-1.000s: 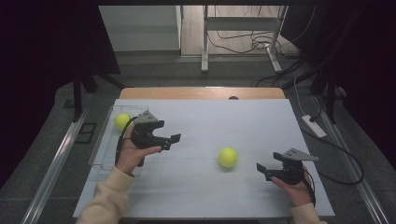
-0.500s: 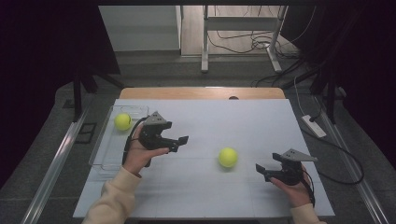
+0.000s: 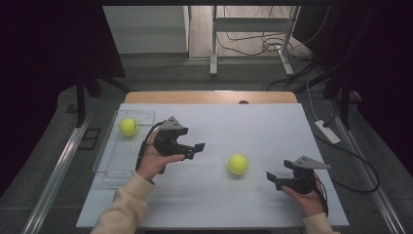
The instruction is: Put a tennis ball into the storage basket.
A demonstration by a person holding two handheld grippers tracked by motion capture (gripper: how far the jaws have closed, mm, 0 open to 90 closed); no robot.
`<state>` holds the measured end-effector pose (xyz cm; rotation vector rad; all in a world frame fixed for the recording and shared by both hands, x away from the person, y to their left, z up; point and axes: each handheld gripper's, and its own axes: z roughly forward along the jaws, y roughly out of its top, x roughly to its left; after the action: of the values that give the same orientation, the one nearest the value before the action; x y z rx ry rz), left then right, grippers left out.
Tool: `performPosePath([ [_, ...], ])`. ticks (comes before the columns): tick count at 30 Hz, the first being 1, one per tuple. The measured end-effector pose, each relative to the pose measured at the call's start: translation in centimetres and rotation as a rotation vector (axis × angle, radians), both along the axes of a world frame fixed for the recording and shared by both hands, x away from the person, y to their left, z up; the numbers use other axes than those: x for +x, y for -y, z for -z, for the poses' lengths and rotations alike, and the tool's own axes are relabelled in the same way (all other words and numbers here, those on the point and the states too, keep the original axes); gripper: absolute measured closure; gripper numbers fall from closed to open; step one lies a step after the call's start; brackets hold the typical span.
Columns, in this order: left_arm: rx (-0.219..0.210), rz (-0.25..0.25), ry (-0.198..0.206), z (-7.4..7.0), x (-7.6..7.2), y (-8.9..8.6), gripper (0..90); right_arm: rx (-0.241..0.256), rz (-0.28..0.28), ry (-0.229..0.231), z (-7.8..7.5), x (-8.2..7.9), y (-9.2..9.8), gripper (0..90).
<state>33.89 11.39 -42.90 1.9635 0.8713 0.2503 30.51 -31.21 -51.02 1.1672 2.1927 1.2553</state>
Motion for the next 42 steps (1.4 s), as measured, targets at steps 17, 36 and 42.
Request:
performPosePath([
  [17,-0.008,0.054,-0.016,0.6,0.5,2.7,11.6,-0.008,-0.003,0.004,0.0,0.2,-0.1,10.6],
  [36,0.019,0.103,-0.035,1.2,0.8,5.0,11.6,-0.008,-0.003,0.003,0.0,0.1,-0.1,10.6],
  [42,0.024,0.115,-0.04,1.3,0.9,5.7,11.6,-0.009,-0.002,0.003,0.0,0.1,-0.1,10.6],
])
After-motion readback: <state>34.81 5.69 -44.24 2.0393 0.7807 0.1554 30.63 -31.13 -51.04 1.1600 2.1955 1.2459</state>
